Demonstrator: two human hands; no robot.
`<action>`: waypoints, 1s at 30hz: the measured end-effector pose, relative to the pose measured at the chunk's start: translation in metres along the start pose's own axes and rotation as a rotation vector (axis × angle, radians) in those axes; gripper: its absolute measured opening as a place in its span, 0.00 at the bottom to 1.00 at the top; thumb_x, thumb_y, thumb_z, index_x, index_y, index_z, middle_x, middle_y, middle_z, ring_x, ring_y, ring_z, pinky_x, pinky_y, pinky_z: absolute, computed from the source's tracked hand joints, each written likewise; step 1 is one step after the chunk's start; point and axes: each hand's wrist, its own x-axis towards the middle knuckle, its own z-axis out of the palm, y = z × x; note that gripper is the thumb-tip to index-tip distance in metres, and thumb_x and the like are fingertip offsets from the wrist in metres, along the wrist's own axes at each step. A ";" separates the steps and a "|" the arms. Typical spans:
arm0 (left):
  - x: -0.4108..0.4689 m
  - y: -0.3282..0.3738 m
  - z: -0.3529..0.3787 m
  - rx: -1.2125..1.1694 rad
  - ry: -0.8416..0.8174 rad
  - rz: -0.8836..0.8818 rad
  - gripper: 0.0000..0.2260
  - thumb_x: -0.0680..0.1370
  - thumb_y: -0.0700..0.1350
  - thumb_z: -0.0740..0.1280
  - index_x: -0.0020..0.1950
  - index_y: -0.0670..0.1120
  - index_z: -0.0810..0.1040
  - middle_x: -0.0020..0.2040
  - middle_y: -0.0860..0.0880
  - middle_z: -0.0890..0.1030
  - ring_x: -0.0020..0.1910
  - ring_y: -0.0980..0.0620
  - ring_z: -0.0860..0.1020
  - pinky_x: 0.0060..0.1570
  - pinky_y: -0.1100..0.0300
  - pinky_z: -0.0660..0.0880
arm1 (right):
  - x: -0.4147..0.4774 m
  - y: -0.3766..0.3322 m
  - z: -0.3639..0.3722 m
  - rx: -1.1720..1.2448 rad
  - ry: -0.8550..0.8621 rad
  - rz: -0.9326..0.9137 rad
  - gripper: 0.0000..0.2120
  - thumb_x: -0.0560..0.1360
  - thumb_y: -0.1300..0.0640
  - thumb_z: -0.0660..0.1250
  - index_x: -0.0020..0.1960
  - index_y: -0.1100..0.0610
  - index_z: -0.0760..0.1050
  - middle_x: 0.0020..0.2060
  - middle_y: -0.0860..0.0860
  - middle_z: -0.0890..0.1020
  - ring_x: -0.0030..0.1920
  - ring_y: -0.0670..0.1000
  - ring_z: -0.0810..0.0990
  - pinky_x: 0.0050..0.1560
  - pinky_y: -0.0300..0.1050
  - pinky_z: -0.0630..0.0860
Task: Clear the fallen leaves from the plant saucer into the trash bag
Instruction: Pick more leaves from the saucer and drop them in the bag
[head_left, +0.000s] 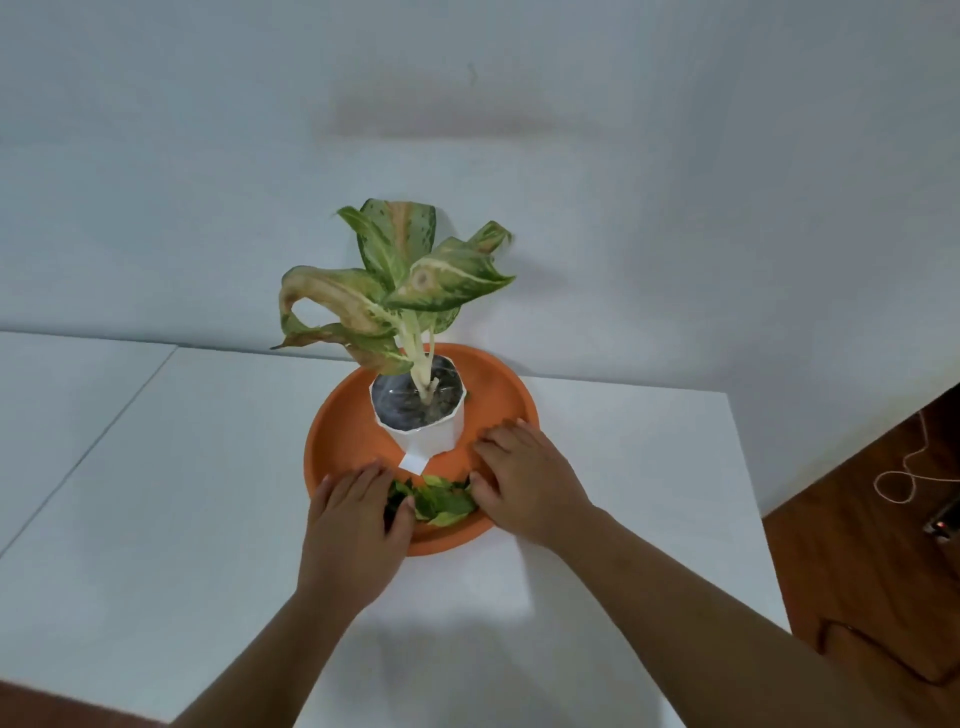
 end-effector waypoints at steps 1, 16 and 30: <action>0.000 0.001 0.000 -0.008 0.010 -0.013 0.30 0.75 0.60 0.50 0.65 0.46 0.78 0.65 0.48 0.80 0.68 0.48 0.74 0.72 0.47 0.60 | 0.001 0.000 0.000 0.011 -0.015 -0.006 0.22 0.72 0.46 0.58 0.59 0.56 0.78 0.58 0.50 0.80 0.61 0.52 0.76 0.72 0.44 0.60; -0.002 0.005 -0.006 -0.011 -0.020 -0.067 0.29 0.75 0.61 0.54 0.70 0.49 0.75 0.70 0.50 0.75 0.71 0.51 0.70 0.73 0.51 0.59 | 0.119 0.041 0.006 -0.100 -0.393 -0.302 0.28 0.79 0.58 0.56 0.78 0.57 0.54 0.77 0.56 0.59 0.77 0.59 0.55 0.75 0.56 0.59; -0.002 0.008 -0.004 0.000 -0.009 -0.090 0.29 0.75 0.61 0.53 0.70 0.50 0.74 0.70 0.51 0.75 0.70 0.51 0.71 0.72 0.55 0.57 | 0.090 0.041 0.003 -0.147 -0.509 -0.339 0.25 0.78 0.60 0.59 0.74 0.58 0.63 0.73 0.54 0.67 0.71 0.59 0.65 0.69 0.56 0.68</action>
